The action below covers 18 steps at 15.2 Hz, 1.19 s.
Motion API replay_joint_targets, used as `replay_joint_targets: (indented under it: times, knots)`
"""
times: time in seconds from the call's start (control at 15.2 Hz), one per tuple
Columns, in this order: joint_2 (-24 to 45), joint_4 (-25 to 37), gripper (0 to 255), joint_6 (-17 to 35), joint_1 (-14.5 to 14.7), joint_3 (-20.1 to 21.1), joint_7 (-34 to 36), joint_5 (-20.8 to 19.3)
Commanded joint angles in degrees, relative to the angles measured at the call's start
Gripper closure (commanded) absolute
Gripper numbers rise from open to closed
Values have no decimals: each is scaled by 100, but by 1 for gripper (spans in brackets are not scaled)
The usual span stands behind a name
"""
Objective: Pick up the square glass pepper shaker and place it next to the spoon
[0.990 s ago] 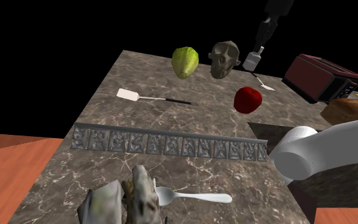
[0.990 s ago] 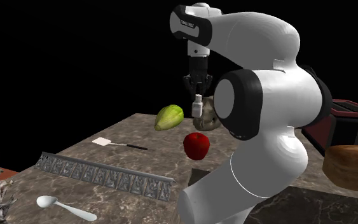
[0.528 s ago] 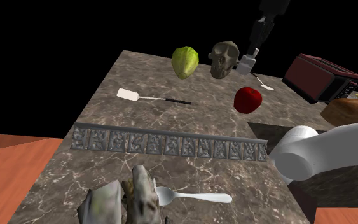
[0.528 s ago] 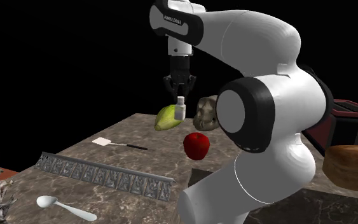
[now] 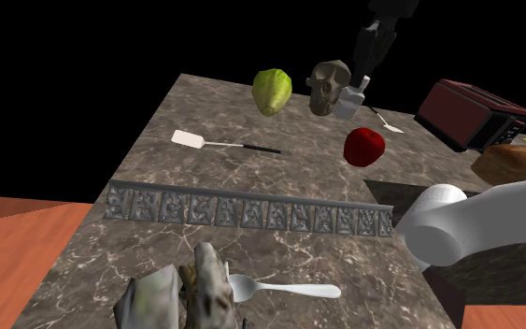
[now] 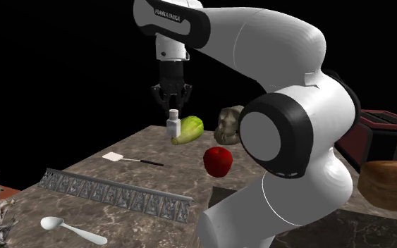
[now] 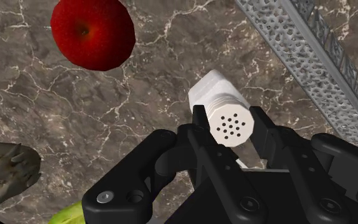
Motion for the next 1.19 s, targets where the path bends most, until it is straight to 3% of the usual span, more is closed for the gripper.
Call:
replay_joint_targets:
  times: [0.0, 0.66, 1.12]
  knots:
    - [61, 54, 255, 35, 37, 273, 323, 171]
    - [728, 814, 255, 167, 136, 1624, 1867, 755]
    - [1657, 1758, 255, 308, 102, 2795, 3100, 759]
